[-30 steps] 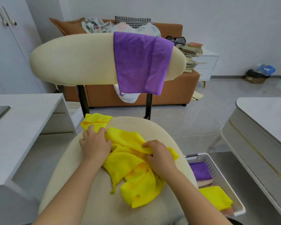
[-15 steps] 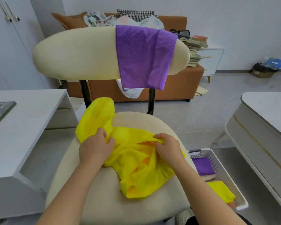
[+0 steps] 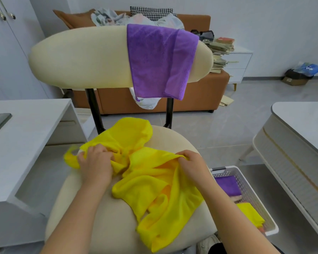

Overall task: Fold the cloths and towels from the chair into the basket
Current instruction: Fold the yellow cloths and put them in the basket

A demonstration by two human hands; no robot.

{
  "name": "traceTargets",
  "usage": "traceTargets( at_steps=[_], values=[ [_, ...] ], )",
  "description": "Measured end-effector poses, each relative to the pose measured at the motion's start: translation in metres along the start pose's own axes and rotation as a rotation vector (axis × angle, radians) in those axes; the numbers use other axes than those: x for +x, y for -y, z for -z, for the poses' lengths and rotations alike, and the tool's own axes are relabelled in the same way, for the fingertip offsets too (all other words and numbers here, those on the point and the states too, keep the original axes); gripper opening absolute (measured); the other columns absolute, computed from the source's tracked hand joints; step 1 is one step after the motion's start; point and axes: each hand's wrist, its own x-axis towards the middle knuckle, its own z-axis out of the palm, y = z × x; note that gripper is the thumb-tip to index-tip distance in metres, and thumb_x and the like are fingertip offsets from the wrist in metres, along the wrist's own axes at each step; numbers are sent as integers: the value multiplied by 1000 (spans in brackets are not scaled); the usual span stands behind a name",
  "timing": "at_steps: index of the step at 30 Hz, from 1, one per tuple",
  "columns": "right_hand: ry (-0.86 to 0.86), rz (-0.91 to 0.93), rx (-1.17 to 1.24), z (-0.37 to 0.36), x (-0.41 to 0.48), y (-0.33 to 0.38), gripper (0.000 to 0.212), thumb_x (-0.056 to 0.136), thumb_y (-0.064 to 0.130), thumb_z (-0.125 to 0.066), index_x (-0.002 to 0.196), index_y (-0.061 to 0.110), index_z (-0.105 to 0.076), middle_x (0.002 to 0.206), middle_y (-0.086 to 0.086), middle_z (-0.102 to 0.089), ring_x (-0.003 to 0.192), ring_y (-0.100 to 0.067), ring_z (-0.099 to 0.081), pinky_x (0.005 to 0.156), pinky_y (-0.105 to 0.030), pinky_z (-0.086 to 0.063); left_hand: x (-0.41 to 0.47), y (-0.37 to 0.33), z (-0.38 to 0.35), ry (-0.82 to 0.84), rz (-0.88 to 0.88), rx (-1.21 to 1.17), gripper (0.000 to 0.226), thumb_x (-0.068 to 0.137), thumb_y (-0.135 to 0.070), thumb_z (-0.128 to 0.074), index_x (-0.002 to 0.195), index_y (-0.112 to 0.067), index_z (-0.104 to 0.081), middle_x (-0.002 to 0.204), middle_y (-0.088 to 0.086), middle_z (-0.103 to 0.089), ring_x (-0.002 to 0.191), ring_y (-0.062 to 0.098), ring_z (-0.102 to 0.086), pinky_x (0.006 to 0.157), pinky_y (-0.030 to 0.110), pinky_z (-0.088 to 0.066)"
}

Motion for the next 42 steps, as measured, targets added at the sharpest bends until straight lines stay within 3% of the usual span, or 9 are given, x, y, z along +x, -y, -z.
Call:
traceTargets(
  at_steps=[3, 11, 17, 20, 23, 31, 34, 38, 42],
  values=[
    [4, 1, -2, 1, 1, -1, 27, 90, 13, -46, 102, 21, -68, 97, 8, -62, 94, -15, -55, 81, -28, -44, 1, -6, 4, -158, 184, 20, 23, 88, -16, -49, 100, -14, -69, 120, 12, -51, 112, 30, -41, 90, 41, -25],
    [16, 13, 18, 4, 1, 5, 28, 93, 12, -42, 103, 19, -67, 97, 7, -61, 95, -15, -54, 85, -28, -43, 6, -26, 1, 220, 19, -182, 56, 92, -19, -46, 146, -23, -31, 157, 1, -15, 133, 30, -34, 103, 42, -35],
    [-16, -90, 244, 15, 2, 13, 28, 95, 14, -39, 100, 4, -65, 96, -20, -62, 88, -26, -56, 79, -35, -45, -11, -42, 16, -88, 78, -411, 41, 89, -36, -51, 125, -16, -50, 128, 8, -50, 118, 29, -45, 93, 44, -40],
    [-4, -237, 419, 21, -2, 22, 25, 97, 17, -42, 107, 3, -60, 109, -20, -59, 104, -35, -55, 94, -44, -45, -17, -45, 11, 201, 31, -446, 64, 79, -56, -61, 129, -20, -43, 127, 2, -52, 116, 25, -50, 92, 41, -45],
    [27, -406, 575, 23, -1, 24, 29, 96, 28, -49, 119, 12, -56, 122, -12, -56, 109, -30, -52, 101, -43, -42, -18, -43, 1, 371, -27, -381, 57, 77, -44, -69, 125, -23, -48, 127, 0, -56, 116, 24, -53, 89, 38, -47],
    [-141, -288, 351, 36, 4, 17, 40, 98, 15, -38, 122, -16, -46, 126, -35, -47, 95, -39, -53, 85, -53, -42, -13, -45, 12, -155, 92, -297, 38, 89, -16, -58, 125, -16, -50, 124, 10, -51, 116, 32, -45, 90, 47, -37],
    [-137, -373, 400, 43, 8, 14, 38, 99, 18, -39, 125, -8, -48, 121, -28, -53, 99, -33, -49, 89, -44, -41, -13, -41, 15, -263, 46, -299, 32, 85, -17, -65, 115, -16, -54, 111, 9, -57, 107, 32, -51, 82, 45, -39],
    [-107, -507, 547, 48, 9, 11, 41, 99, 27, -43, 134, 8, -43, 130, -16, -49, 114, -32, -47, 93, -42, -38, -17, -39, 18, 65, -90, -395, 21, 84, -43, -64, 82, -24, -56, 70, -4, -56, 74, 20, -56, 57, 31, -35],
    [-130, -429, 446, 51, 11, 8, 27, 98, 22, -42, 121, 10, -51, 115, -14, -52, 109, -30, -48, 88, -40, -39, -27, -40, 15, 496, -472, -331, 30, 72, -53, -72, 89, -34, -57, 75, -11, -54, 71, 0, -50, 64, 26, -41]
  ],
)
